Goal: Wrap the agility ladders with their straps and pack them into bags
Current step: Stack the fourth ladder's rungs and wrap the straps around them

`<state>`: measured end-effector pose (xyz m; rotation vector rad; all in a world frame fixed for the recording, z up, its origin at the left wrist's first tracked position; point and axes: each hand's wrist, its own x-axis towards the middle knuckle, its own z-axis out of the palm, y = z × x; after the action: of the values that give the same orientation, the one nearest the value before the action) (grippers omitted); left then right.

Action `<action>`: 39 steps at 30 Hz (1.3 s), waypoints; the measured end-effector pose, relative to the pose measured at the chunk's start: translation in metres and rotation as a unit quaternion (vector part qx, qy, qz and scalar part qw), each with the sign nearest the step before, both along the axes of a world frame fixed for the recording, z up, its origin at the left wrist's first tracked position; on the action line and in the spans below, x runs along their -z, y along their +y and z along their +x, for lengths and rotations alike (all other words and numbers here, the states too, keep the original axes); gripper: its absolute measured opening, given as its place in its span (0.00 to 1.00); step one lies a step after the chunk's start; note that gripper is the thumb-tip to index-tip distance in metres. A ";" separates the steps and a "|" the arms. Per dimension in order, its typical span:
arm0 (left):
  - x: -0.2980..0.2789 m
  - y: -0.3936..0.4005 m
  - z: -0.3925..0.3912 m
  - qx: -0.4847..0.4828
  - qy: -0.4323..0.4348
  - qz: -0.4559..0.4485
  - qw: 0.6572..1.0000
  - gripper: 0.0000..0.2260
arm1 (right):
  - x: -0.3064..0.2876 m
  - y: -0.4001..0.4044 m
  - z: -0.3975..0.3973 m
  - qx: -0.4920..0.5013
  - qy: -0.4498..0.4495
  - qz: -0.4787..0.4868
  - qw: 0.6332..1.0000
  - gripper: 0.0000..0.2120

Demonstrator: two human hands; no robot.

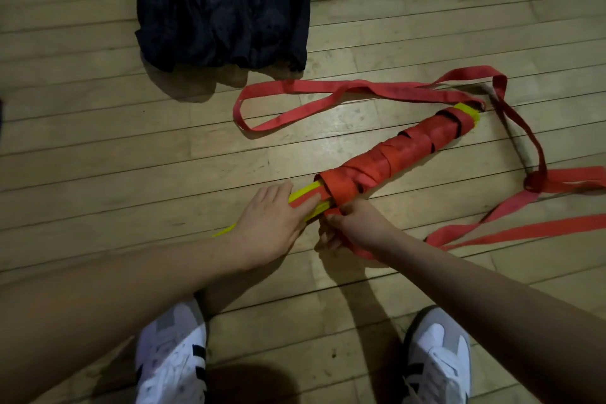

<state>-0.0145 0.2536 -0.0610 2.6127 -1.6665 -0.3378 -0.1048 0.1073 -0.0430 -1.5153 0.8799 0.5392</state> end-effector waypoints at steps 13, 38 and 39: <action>0.006 -0.021 0.033 -0.159 -0.009 0.046 0.986 0.28 | -0.023 -0.008 0.001 0.022 -0.030 0.084 0.996 0.09; 0.018 -0.002 0.030 -0.056 -0.108 -0.048 0.991 0.29 | -0.018 -0.004 0.023 0.020 -0.045 -0.008 0.999 0.11; 0.016 -0.002 0.027 -0.063 -0.089 -0.039 0.993 0.28 | -0.018 -0.003 0.023 0.017 -0.040 -0.009 0.999 0.11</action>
<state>0.0123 0.2515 -0.0767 2.7431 -1.5159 -0.0361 -0.0822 0.1044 -0.0246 -1.5249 0.8483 0.4433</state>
